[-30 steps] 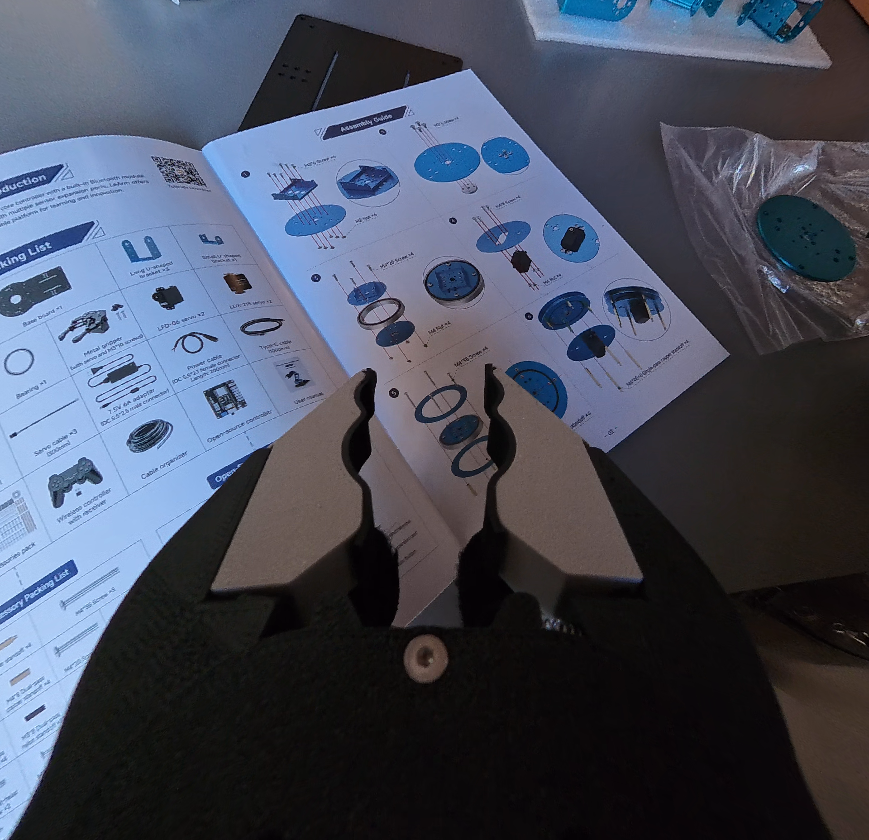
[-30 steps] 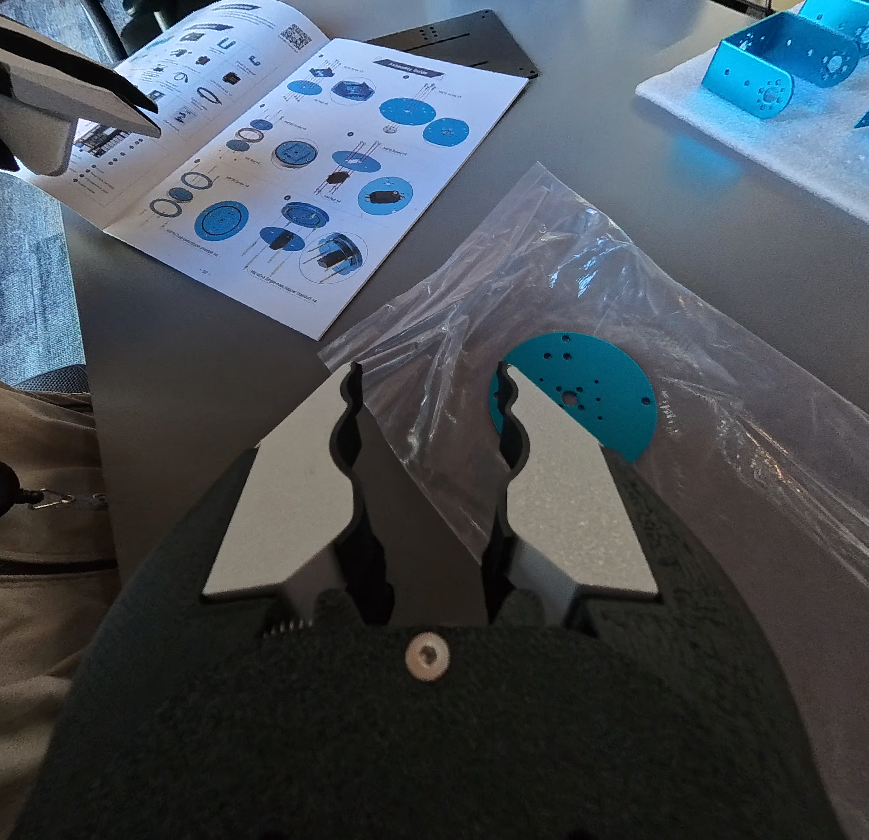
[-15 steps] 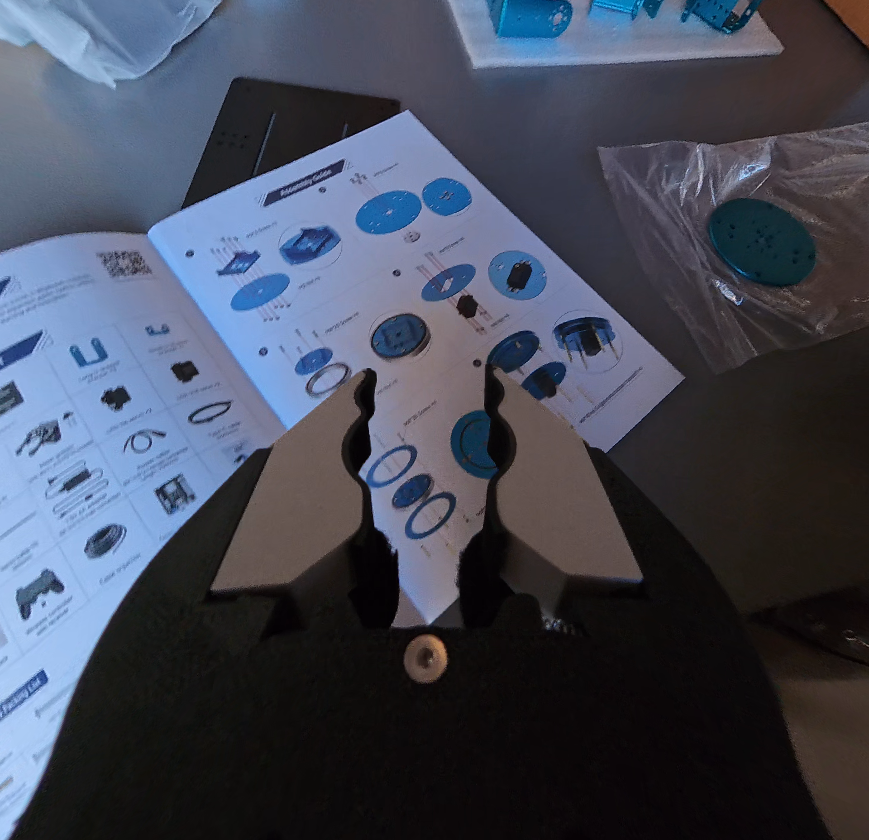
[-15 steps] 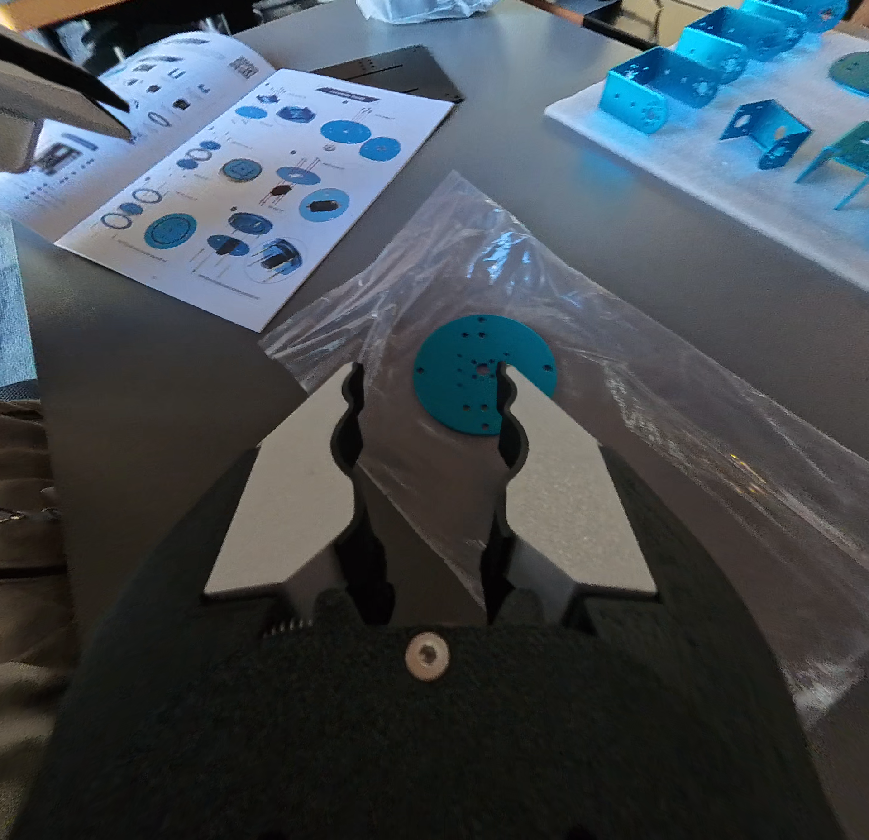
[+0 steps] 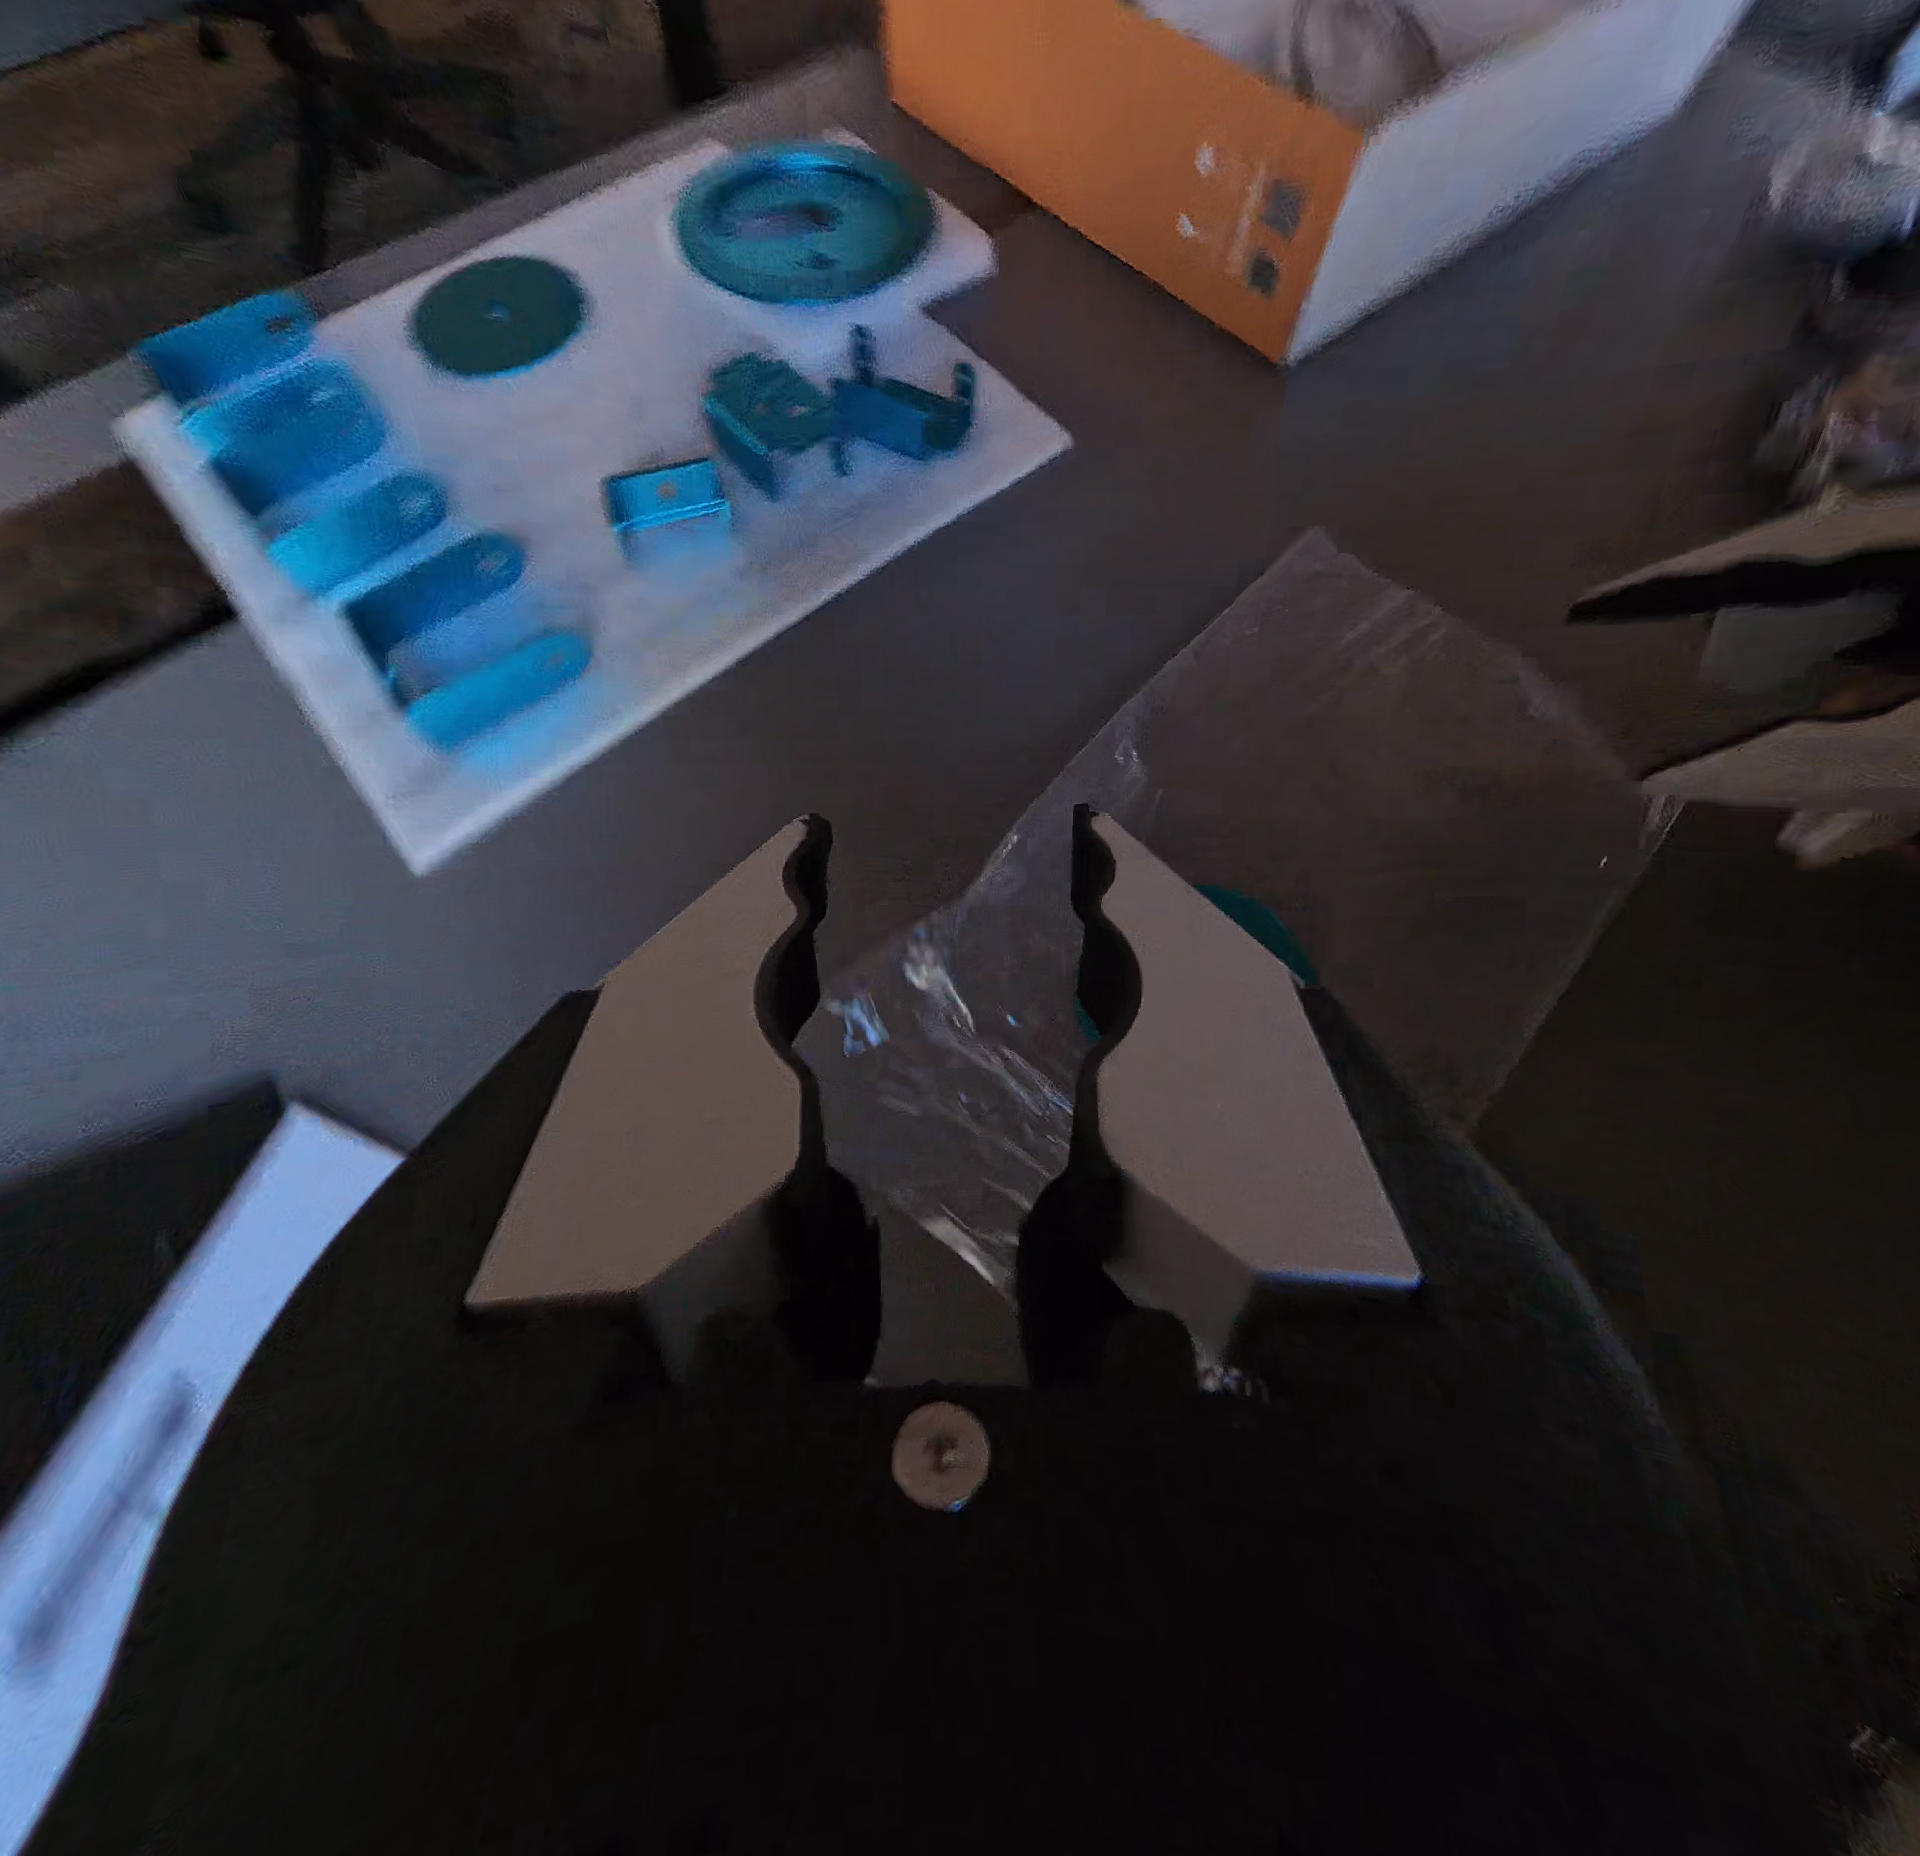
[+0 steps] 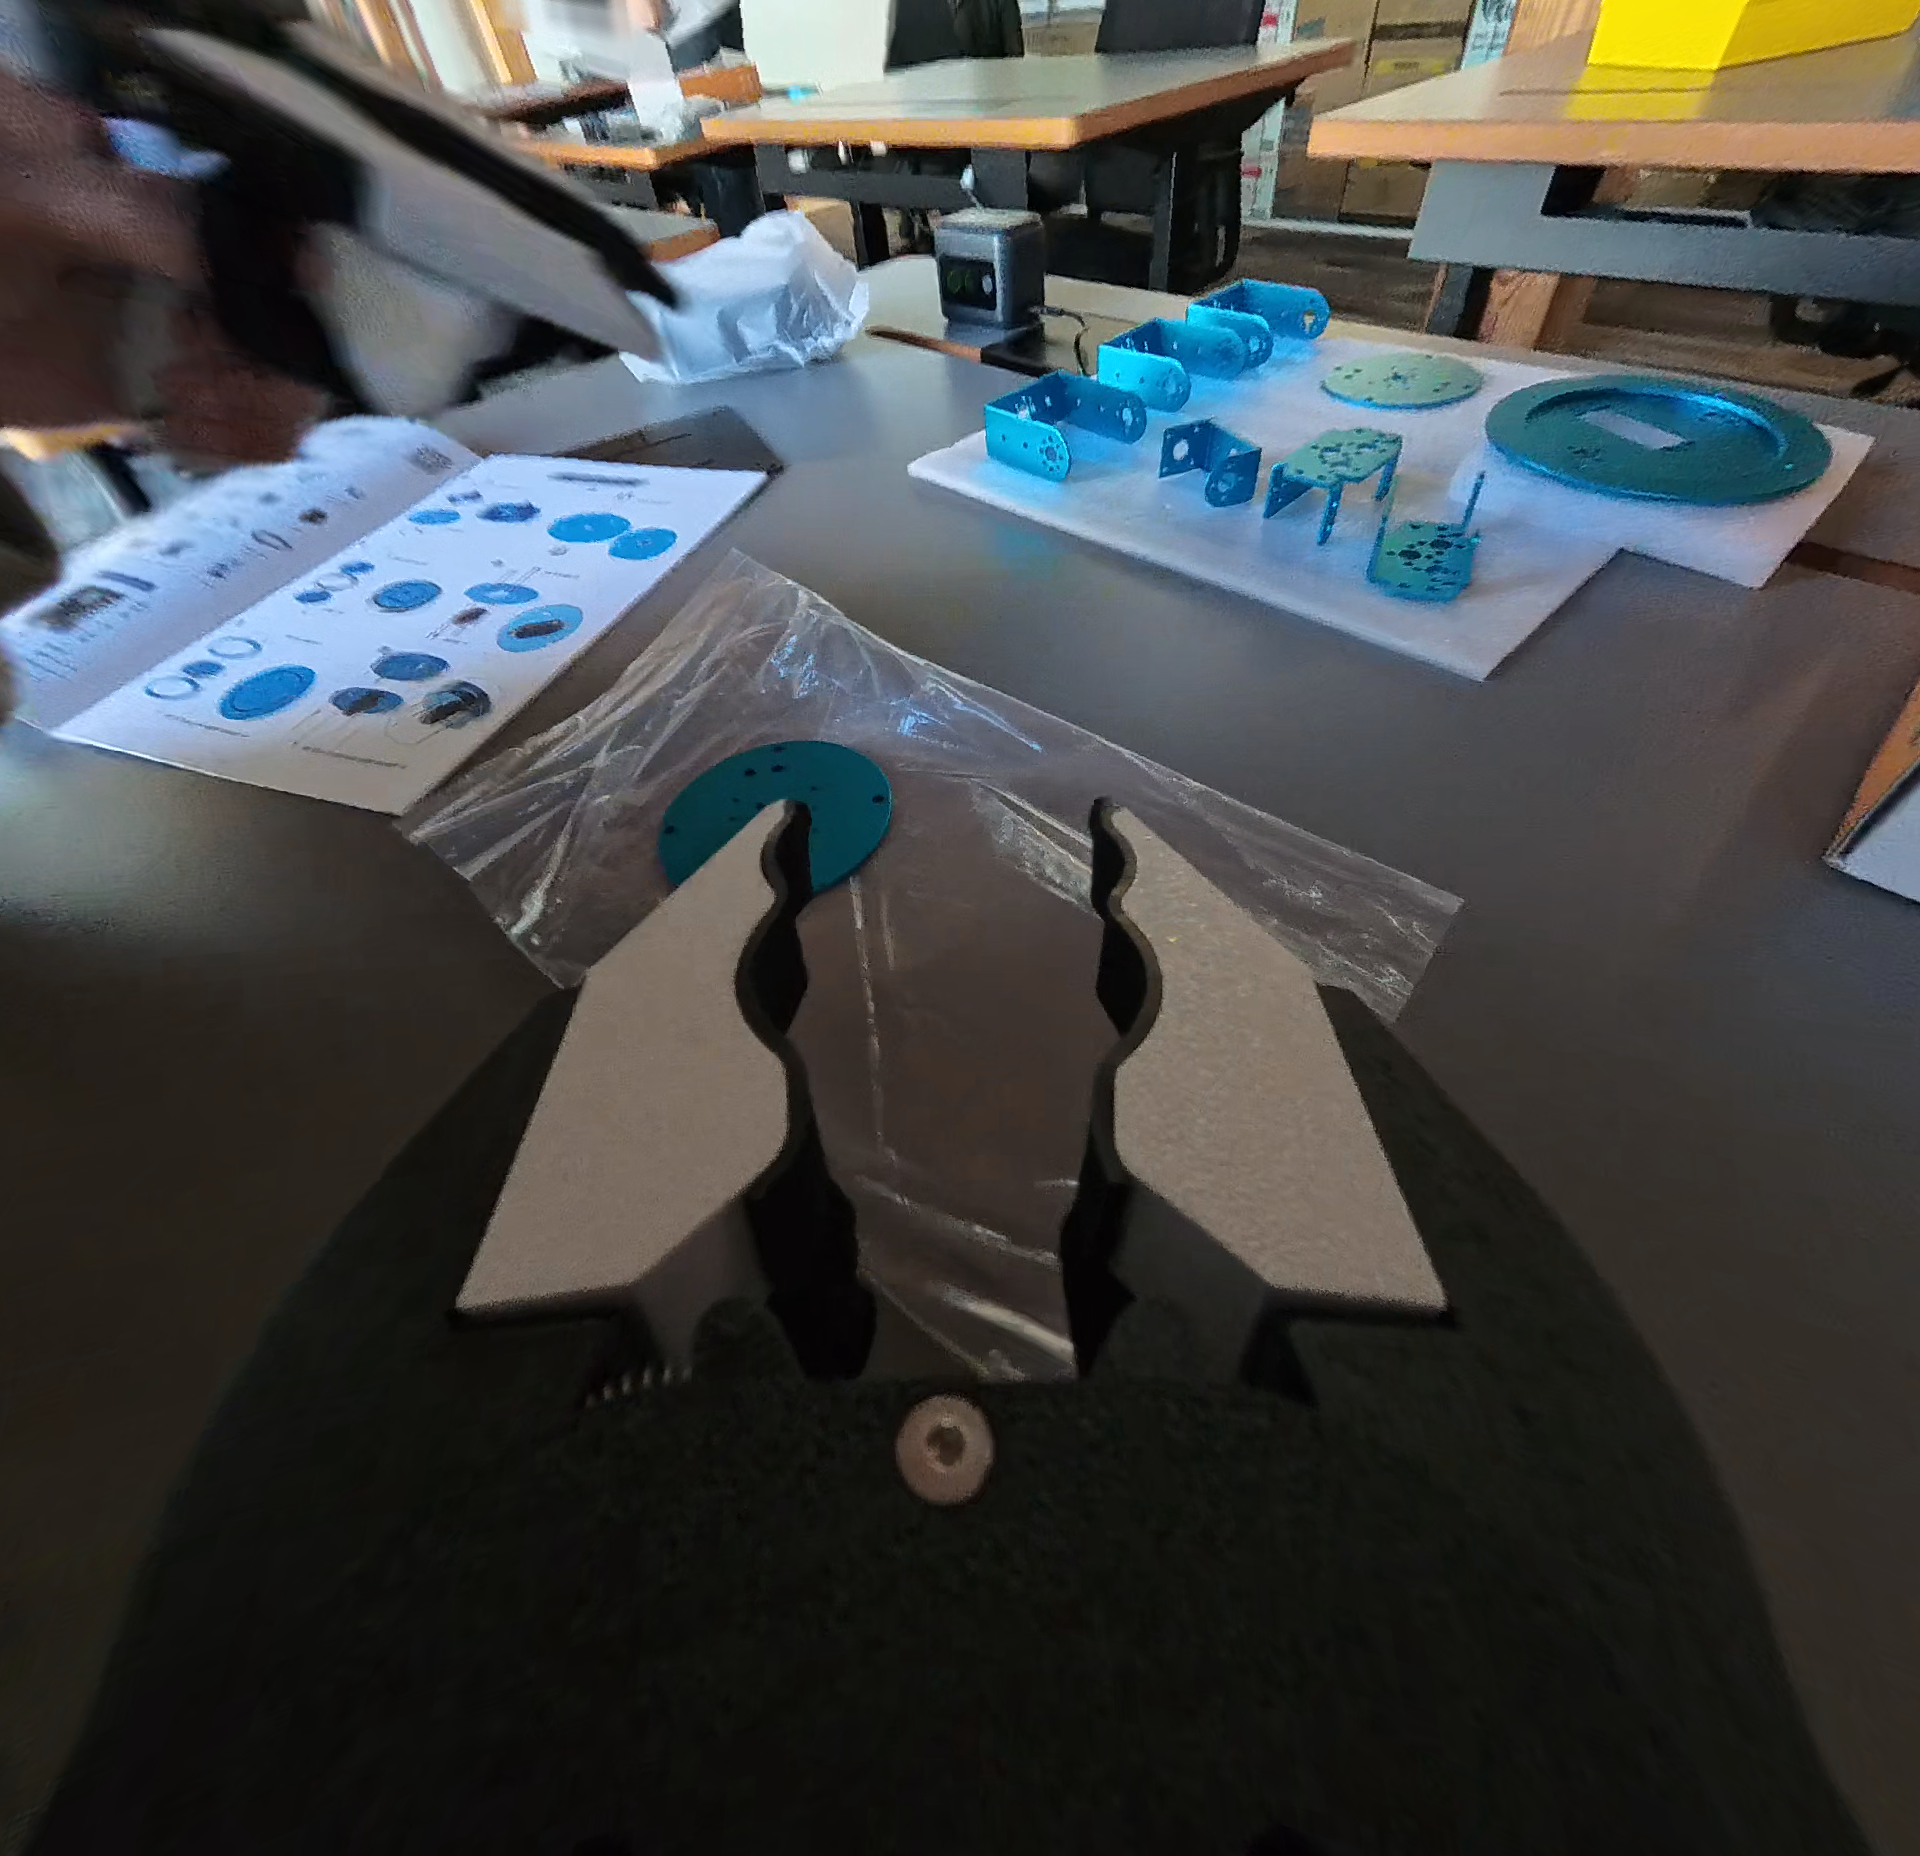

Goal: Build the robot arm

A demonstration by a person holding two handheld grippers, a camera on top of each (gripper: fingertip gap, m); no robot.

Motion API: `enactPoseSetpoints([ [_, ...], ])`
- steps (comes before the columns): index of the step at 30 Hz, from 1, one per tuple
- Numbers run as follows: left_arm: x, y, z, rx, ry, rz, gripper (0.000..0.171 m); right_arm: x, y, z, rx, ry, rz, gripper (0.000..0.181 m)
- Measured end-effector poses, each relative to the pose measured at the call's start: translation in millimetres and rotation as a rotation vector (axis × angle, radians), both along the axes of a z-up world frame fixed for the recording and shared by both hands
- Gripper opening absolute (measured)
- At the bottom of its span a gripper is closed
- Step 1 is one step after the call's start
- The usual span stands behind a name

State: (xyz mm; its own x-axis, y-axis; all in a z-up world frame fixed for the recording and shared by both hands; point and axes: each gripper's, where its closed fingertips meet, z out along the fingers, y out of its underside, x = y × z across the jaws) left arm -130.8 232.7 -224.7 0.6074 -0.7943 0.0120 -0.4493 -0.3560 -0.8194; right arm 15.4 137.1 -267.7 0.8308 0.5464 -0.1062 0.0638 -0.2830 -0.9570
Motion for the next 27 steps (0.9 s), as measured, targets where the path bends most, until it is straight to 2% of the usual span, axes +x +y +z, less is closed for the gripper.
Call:
enactPoseSetpoints([
  [3, 40.6, 43.5, 3.2, 0.000, 0.318, -0.187, 0.052, -3.5, -6.4, 8.2, 0.031, 0.018, 0.017, 0.053],
  [6, 85.1, 81.7, 7.8, 0.014, 0.483, -0.409, 0.061, -5.9, -11.5, 8.4, 0.050, -0.013, 0.017, 0.051],
  [7, 94.9, 95.8, 2.8, 0.010, 0.541, -0.456, 0.063, -6.0, -12.6, 7.0, 0.050, -0.020, 0.014, 0.051],
  [10, 112.7, 138.9, -27.4, 0.006, 0.722, -0.550, 0.084, -7.6, -14.9, 3.9, 0.044, -0.023, 0.012, 0.050],
  [13, 127.7, 179.7, -62.5, 0.020, 0.834, -0.569, 0.104, -5.8, -15.6, 2.1, 0.036, -0.023, 0.006, 0.050],
  [17, 144.3, 195.0, -101.0, -0.077, 0.846, -0.624, 0.101, -4.2, -15.9, 2.9, 0.036, -0.011, 0.002, 0.050],
  [19, 148.0, 193.9, -110.3, -0.097, 0.855, -0.670, 0.082, -3.7, -15.9, 2.8, 0.032, -0.005, 0.002, 0.050],
  [20, 151.2, 190.9, -111.6, -0.103, 0.843, -0.696, 0.064, -3.4, -15.7, 3.0, 0.031, 0.000, 0.003, 0.050],
  [24, 148.8, 189.2, -110.8, -0.100, 0.893, -0.734, 0.063, -1.9, -13.8, 0.5, 0.014, 0.007, -0.002, 0.049],
  [27, 143.7, 194.1, -97.6, -0.083, 0.877, -0.700, 0.063, -1.0, -12.6, -1.4, 0.005, 0.008, -0.006, 0.048],
])
